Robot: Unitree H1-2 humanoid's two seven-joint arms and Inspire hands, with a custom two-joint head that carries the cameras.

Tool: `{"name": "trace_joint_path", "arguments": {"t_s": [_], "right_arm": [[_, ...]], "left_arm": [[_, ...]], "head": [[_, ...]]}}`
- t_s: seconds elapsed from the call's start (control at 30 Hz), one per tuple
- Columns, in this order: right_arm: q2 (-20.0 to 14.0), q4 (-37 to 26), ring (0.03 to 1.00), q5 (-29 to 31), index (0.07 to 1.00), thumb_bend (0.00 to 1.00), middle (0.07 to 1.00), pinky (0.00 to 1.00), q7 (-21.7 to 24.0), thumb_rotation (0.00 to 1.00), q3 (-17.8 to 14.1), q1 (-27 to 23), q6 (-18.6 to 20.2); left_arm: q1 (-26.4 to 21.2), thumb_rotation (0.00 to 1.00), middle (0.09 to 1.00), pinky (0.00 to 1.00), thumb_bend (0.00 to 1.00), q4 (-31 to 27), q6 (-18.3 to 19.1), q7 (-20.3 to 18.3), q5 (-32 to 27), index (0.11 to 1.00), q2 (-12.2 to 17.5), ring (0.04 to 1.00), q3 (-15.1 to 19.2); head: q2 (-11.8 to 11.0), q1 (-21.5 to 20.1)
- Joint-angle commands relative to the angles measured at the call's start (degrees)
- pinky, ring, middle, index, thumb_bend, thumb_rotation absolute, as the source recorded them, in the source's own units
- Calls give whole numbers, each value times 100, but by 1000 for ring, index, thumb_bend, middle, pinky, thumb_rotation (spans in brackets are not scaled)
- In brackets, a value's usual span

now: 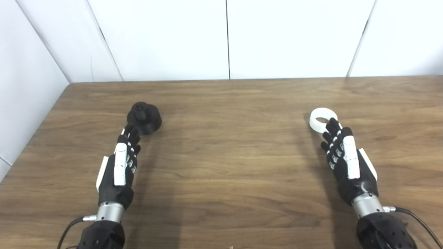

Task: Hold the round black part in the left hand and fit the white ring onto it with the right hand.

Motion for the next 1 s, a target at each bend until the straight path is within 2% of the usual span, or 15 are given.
{"name": "trace_joint_path", "arguments": {"t_s": [0.0, 0.4, 0.5, 0.53, 0.6, 0.67, 0.73, 0.77, 0.8, 0.83, 0.87, 0.97], "right_arm": [[19, -195, 1000, 45, 991, 497, 1000, 1000, 7, 1000, -6, -164, -119], [15, -176, 1000, 32, 991, 509, 1000, 1000, 5, 1000, -11, -167, -153], [11, -157, 1000, 36, 994, 506, 1000, 1000, 17, 1000, -9, -175, -179], [9, -149, 1000, 38, 994, 504, 1000, 1000, 23, 1000, -7, -176, -191], [10, -136, 1000, 39, 992, 503, 1000, 1000, 28, 1000, -1, -174, -191], [9, -106, 1000, 42, 990, 503, 1000, 1000, 28, 1000, -6, -178, -204], [-7, -54, 1000, 63, 994, 509, 1000, 1000, 52, 1000, -17, -189, -254], [-16, -25, 1000, 82, 995, 510, 1000, 1000, 67, 1000, -27, -198, -281], [-24, 14, 1000, 101, 997, 511, 1000, 1000, 79, 1000, -41, -212, -312], [-24, 53, 1000, 107, 997, 512, 1000, 1000, 79, 1000, -51, -227, -337], [-23, 92, 1000, 111, 996, 511, 1000, 1000, 80, 1000, -58, -243, -360], [3, 156, 1000, 114, 990, 514, 1000, 1000, 76, 1000, -54, -276, -374]], "left_arm": [[-97, 1000, 1000, 1000, 546, -96, -174, -19, 53, 1000, 102, 1000, 13], [-114, 995, 1000, 1000, 557, -62, -158, -32, 4, 1000, 93, 1000, 17], [-125, 975, 1000, 1000, 556, -84, -126, -60, 127, 1000, 191, 1000, -24], [-136, 958, 1000, 1000, 549, -82, -122, -73, 266, 1000, 281, 1000, -59], [-218, 749, 999, 1000, 589, -135, 80, 104, 943, 982, 605, 1000, -78], [-352, 630, 995, 1000, 637, -140, 289, 197, 1384, 965, 924, 1000, 5], [-528, 505, 996, 969, 745, -144, 565, 159, 1629, 962, 1282, 995, 101], [-624, 487, 997, 964, 764, -179, 759, 109, 1724, 962, 1483, 994, 141], [-718, 452, 1000, 986, 840, -225, 990, 61, 1859, 965, 1669, 999, 142], [-831, 450, 1000, 988, 850, -264, 1234, -15, 1973, 965, 1877, 999, 142], [-945, 402, 1000, 990, 878, -281, 1413, -104, 2089, 965, 2064, 1000, 142], [-1233, 376, 1000, 957, 901, -181, 1547, -564, 2648, 983, 2460, 1000, 154]], "head": [[2, -6], [-23, -7], [-27, -32], [-25, -34], [-34, 3], [-66, 51], [-73, 101], [-86, 124], [-91, 173], [-94, 179], [-102, 188], [-114, 211]]}}
